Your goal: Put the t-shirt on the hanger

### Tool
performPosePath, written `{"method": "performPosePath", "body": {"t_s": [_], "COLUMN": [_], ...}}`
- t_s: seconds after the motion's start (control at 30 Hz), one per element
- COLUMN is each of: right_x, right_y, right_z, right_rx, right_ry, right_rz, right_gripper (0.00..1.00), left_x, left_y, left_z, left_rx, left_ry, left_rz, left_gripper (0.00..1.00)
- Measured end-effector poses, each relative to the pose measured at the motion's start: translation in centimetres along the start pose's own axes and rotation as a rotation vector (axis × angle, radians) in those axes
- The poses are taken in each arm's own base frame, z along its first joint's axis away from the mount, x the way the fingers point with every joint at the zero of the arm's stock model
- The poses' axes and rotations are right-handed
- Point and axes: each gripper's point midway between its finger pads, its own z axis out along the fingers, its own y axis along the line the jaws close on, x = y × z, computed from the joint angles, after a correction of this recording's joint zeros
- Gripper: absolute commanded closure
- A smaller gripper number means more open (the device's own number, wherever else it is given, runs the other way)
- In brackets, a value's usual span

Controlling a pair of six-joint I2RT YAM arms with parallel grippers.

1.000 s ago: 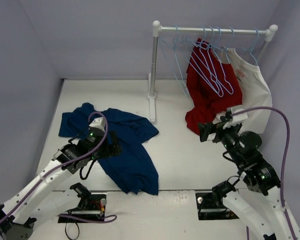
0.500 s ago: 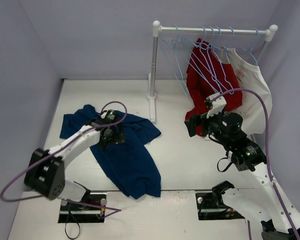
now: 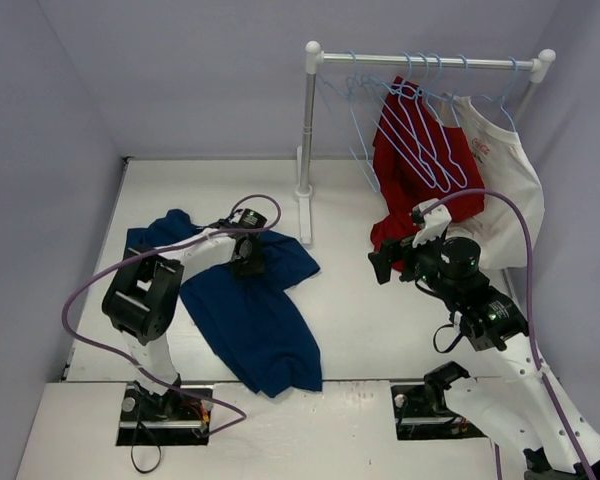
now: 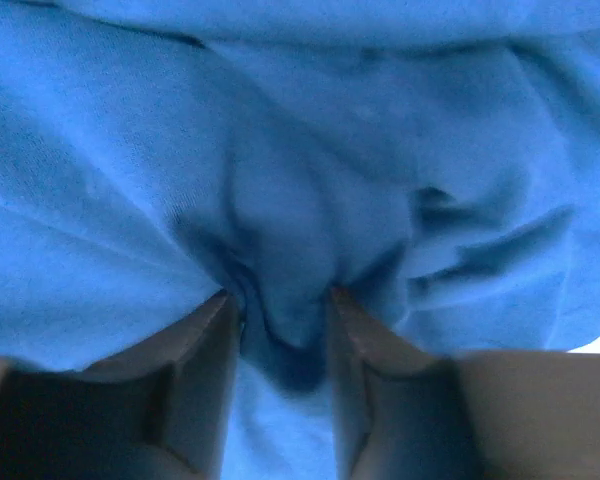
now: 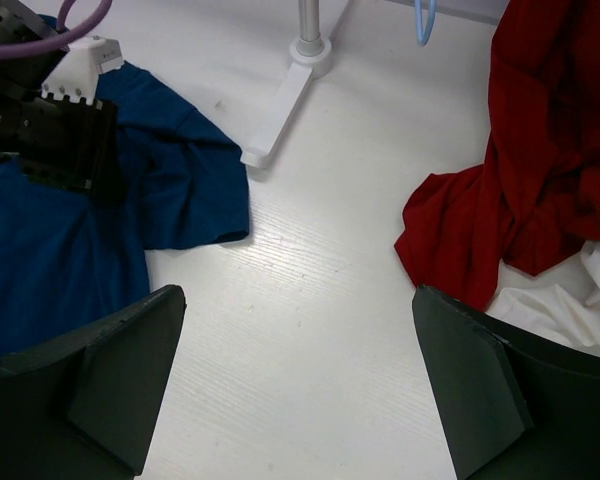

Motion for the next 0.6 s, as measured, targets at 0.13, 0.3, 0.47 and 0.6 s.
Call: {"method": "performPosePath", "body": {"t_s": [0.13, 0.3, 0.47, 0.6], "right_x": [-0.1, -0.1, 0.3, 0.8], "right_y": [0.1, 0.1, 0.1, 0.5], "right_z": [-0.1, -0.1, 0.3, 1.4], "right_rx": [0.000, 0.000, -0.001, -0.014], "right_ry": [-0.005, -0.005, 0.014, 0.058], "right_rz": [0.013, 0.017, 0.017, 0.013], "right_gripper": [0.08, 0.09, 0.11, 0.12], "left_x": [0.3, 2.4, 9.2, 13.2], "left_y": [-2.2, -7.1, -12.9, -11.3], "left_z": [0.2, -0.3, -3.8, -6.7], "left_rx": [0.044, 0.152, 0.310, 0.309], "left_ry": [-0.020, -0.063, -0.020, 0.058], "left_rz": [0.003, 0.034, 0.155, 0.206], "left_gripper": [0.97, 0.68, 0.28, 0.21]}}
